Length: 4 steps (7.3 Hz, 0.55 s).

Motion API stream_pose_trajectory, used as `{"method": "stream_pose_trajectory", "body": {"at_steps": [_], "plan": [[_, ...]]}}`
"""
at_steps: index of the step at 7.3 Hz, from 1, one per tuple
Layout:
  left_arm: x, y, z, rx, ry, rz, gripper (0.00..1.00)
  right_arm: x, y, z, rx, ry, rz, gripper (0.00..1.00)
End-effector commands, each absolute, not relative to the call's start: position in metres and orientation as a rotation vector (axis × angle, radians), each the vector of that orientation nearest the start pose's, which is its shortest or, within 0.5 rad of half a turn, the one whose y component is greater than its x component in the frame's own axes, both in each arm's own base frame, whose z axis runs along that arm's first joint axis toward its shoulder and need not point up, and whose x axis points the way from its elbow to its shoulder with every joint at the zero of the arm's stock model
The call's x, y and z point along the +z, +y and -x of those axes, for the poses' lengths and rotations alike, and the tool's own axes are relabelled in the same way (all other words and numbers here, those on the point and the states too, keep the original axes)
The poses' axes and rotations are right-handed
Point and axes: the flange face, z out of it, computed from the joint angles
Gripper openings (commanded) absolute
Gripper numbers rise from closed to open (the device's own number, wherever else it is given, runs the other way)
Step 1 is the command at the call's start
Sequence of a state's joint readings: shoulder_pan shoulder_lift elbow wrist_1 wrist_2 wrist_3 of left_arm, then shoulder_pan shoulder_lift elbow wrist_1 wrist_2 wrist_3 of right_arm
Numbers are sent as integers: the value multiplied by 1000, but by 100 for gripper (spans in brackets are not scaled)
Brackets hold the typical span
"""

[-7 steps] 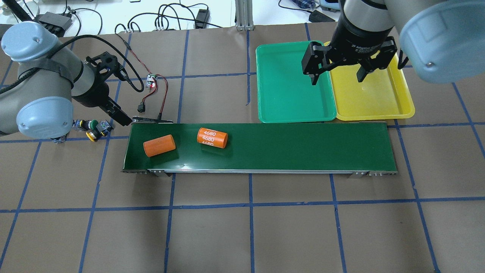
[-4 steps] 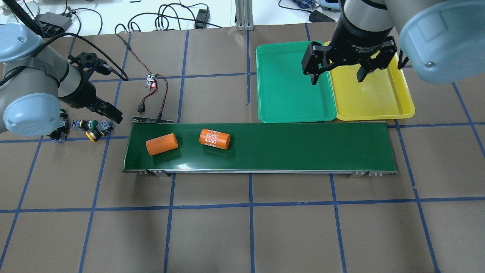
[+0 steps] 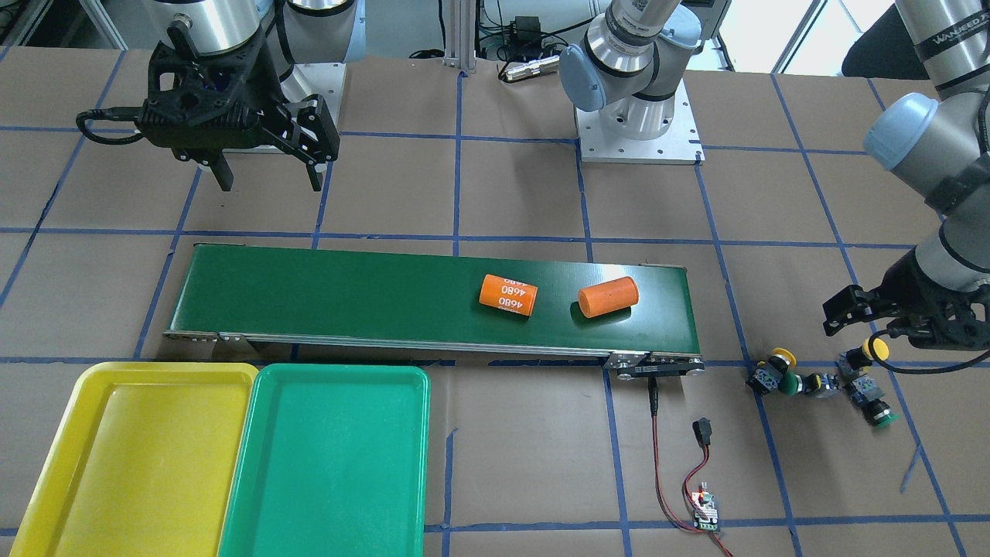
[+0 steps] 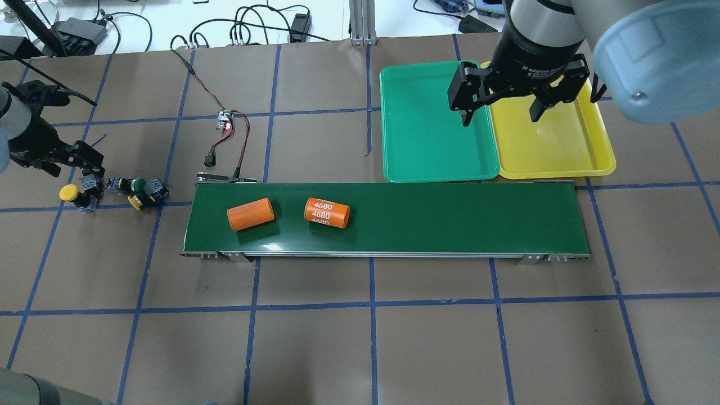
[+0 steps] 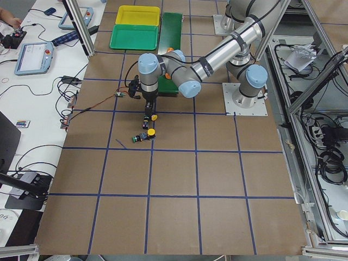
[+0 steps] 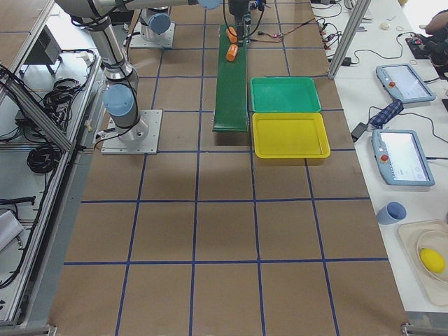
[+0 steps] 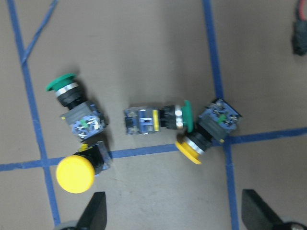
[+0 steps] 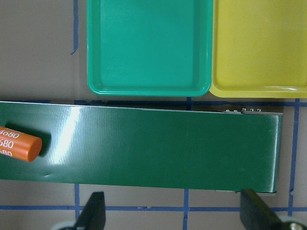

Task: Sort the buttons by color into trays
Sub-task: 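Return the left gripper to the pile and grasp the yellow-capped button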

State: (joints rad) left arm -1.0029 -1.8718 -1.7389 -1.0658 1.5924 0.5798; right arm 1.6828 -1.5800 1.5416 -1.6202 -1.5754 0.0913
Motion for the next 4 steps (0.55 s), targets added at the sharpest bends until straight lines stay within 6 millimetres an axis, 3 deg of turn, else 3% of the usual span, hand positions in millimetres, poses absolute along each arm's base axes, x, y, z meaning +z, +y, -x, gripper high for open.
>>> {"method": "stream_pose_trajectory", "body": {"at_steps": [1, 2, 4], "plan": [[279, -544, -257, -13, 3115, 195, 100, 512, -478, -187, -137, 3134, 33, 100], [263, -540, -277, 13, 3128, 242, 100, 512, -478, -187, -137, 3136, 33, 100], [245, -553, -288, -52, 3100, 272, 100, 512, -478, -187, -137, 3136, 36, 100]]}}
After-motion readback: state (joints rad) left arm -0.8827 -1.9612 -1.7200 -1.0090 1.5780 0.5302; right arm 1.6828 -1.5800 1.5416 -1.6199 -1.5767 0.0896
